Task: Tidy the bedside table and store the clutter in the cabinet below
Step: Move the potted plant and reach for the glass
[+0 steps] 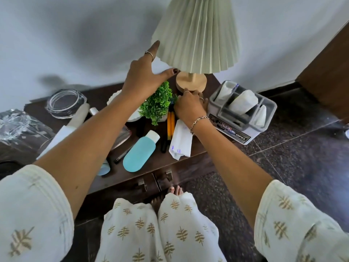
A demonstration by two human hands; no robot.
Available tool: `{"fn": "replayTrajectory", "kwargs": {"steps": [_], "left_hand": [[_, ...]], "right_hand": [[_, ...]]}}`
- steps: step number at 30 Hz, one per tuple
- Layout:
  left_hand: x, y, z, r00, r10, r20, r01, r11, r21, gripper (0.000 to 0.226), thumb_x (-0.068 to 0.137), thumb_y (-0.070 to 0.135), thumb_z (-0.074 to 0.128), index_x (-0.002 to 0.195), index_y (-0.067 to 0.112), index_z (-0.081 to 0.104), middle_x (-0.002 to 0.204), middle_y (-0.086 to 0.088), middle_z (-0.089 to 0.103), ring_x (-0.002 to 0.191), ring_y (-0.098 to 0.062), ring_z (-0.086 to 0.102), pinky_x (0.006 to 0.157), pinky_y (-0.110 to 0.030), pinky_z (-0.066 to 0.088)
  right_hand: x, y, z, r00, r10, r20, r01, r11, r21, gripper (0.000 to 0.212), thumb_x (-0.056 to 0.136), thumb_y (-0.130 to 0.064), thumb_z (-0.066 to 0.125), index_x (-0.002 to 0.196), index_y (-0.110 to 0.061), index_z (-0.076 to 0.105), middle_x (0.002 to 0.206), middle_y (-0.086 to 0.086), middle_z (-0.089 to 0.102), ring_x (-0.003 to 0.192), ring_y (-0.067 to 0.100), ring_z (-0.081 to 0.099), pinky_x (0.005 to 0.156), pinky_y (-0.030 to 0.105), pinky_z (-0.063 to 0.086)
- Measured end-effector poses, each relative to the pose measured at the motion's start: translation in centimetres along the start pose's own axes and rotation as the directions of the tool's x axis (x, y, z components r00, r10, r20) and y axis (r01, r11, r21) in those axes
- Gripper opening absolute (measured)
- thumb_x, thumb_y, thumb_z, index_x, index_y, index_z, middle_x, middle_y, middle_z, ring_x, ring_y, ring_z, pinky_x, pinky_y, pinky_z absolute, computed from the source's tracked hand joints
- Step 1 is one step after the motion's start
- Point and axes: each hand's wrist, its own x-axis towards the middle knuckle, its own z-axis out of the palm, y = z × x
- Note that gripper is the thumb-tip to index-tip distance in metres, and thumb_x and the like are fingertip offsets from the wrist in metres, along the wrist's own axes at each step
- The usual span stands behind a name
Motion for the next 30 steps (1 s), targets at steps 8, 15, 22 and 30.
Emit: {"fn": "replayTrajectory", "kwargs": {"steps": [8, 15, 22, 30], "left_hand": [[0.9, 0.1, 0.2, 0.999, 0.052, -0.008, -0.052, 0.996, 0.072, 0.086, 0.082, 0.054, 0.063, 0.148, 0.015, 0.025, 0.145, -0.014, 0.044, 0.135, -0.025, 0.041, 0.112, -0.037, 0.035], [1.2, 0.4, 0.3, 0.995, 0.088, 0.041, -0.094, 0.983, 0.158, 0.086, 0.082, 0.054, 0.061, 0.149, 0.015, 0.023, 0.141, -0.016, 0.048, 0.133, -0.030, 0.042, 0.110, -0.039, 0.036], [0.7, 0.7, -0.6, 0.993, 0.053, 0.106, -0.066, 0.990, 0.125, 0.078, 0.087, 0.049, 0.058, 0.150, 0.022, 0.021, 0.147, -0.010, 0.043, 0.137, -0.023, 0.038, 0.110, -0.032, 0.030], [-2.5, -2.3, -5.1, 0.996, -0.090, 0.018, 0.090, 0.995, 0.032, 0.042, 0.096, 0.033, 0.049, 0.136, 0.021, 0.049, 0.137, -0.004, 0.054, 0.128, -0.018, 0.049, 0.106, -0.030, 0.034]], "right_hand": [[0.8, -0.7, 0.3, 0.998, 0.051, 0.029, -0.049, 0.997, -0.054, 0.052, 0.095, -0.027, 0.033, 0.140, -0.001, 0.032, 0.147, 0.030, 0.024, 0.138, 0.044, 0.017, 0.112, 0.052, 0.014], [0.8, -0.7, -1.0, 1.000, 0.021, 0.021, -0.019, 0.992, -0.125, 0.045, 0.099, -0.022, 0.031, 0.135, 0.003, 0.040, 0.143, 0.036, 0.027, 0.137, 0.048, 0.018, 0.112, 0.057, 0.013], [1.4, -1.1, -1.1, 0.998, 0.004, 0.063, 0.005, 0.990, -0.142, 0.041, 0.093, -0.015, 0.035, 0.128, 0.002, 0.046, 0.137, 0.032, 0.039, 0.131, 0.047, 0.031, 0.109, 0.059, 0.024], [-0.8, -0.6, -2.7, 0.989, -0.134, 0.064, 0.129, 0.989, 0.076, 0.033, 0.092, -0.007, 0.040, 0.061, -0.016, 0.035, 0.075, 0.011, 0.046, 0.080, 0.025, 0.049, 0.065, 0.022, 0.038]]}}
